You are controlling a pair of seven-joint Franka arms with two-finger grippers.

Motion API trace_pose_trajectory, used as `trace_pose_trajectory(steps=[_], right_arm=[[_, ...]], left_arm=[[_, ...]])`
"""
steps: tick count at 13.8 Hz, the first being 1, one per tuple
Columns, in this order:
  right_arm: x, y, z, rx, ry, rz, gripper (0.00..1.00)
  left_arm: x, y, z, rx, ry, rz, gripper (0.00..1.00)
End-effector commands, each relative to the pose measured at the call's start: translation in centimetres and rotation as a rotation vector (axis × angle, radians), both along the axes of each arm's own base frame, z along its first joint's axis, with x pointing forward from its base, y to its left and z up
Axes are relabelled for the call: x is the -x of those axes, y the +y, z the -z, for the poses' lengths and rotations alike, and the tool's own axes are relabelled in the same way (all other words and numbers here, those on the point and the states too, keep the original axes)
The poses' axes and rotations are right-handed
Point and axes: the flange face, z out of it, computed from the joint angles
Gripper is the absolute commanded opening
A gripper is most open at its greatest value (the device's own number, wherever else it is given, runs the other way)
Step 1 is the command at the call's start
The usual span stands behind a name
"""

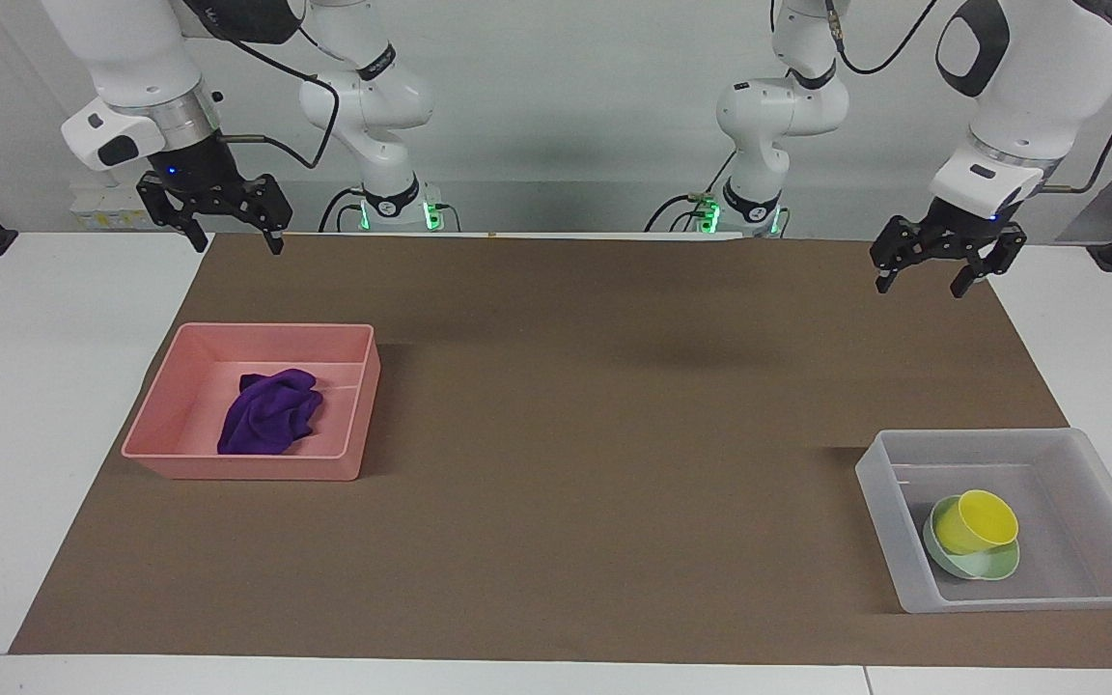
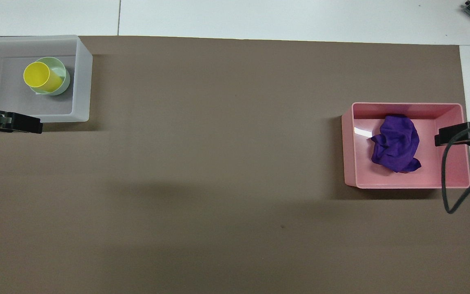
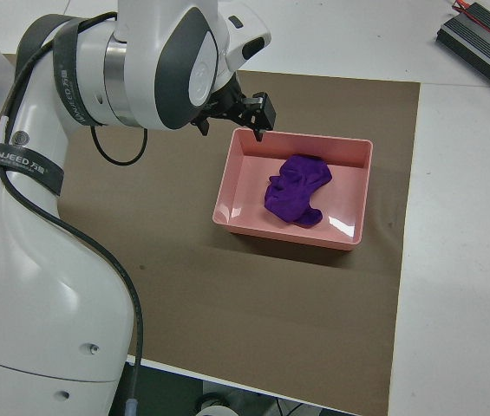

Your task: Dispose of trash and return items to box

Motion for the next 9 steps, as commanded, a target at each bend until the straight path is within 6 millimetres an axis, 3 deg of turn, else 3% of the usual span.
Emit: trace_pose_trajectory(steps=[1,9], right_arm=[[-0.05,0.17,0.22,-0.004,-0.012,0.003,1.0],[0.05,0.09,0.13,-0.004,-0.013,0.003,1.0]], left_arm=[[0.09,0.59,-0.6,-0.017,0.01,-0.031,1.0],[0.2,0.85,-0.32,-0.016,0.016,-0.05,1.0]])
